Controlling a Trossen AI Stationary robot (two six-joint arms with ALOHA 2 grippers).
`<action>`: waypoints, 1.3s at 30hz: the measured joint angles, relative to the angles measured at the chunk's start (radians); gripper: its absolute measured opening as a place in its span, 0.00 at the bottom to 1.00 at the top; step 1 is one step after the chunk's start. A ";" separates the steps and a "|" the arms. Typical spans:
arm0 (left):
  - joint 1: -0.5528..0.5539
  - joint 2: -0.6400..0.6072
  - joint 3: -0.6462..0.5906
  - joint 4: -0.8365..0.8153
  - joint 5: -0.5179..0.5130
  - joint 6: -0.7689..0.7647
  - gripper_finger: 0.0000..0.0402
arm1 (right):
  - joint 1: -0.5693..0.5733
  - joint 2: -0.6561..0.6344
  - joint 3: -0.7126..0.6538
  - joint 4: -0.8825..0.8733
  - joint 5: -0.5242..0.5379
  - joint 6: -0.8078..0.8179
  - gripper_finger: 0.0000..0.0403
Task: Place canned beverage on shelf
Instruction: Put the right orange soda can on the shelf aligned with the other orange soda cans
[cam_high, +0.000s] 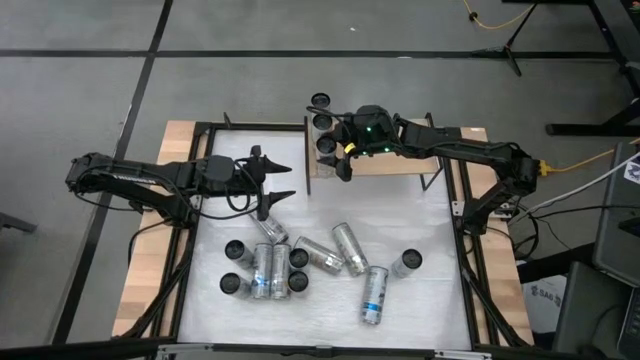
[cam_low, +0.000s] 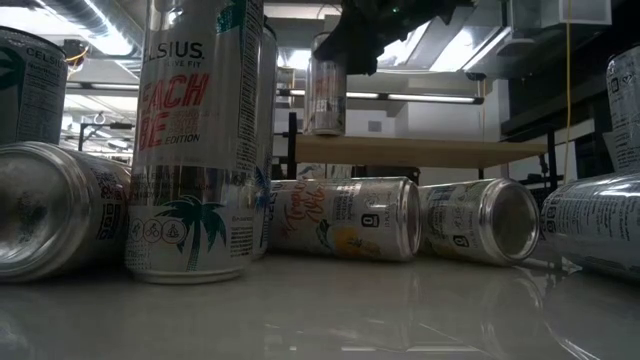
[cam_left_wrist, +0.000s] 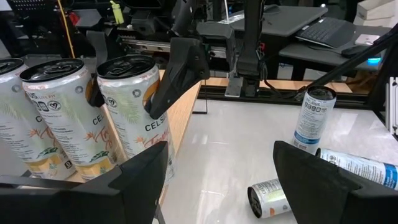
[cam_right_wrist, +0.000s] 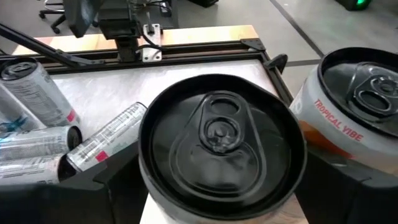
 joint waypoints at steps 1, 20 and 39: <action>0.000 0.000 0.000 0.000 0.000 0.000 0.71 | 0.000 0.000 0.000 0.001 0.002 0.000 0.81; 0.000 0.000 0.000 0.000 0.000 0.000 0.71 | 0.000 -0.002 0.000 0.004 0.000 0.003 0.81; 0.000 0.000 0.000 0.000 0.000 0.000 0.71 | 0.000 -0.012 0.067 -0.014 -0.012 0.004 0.81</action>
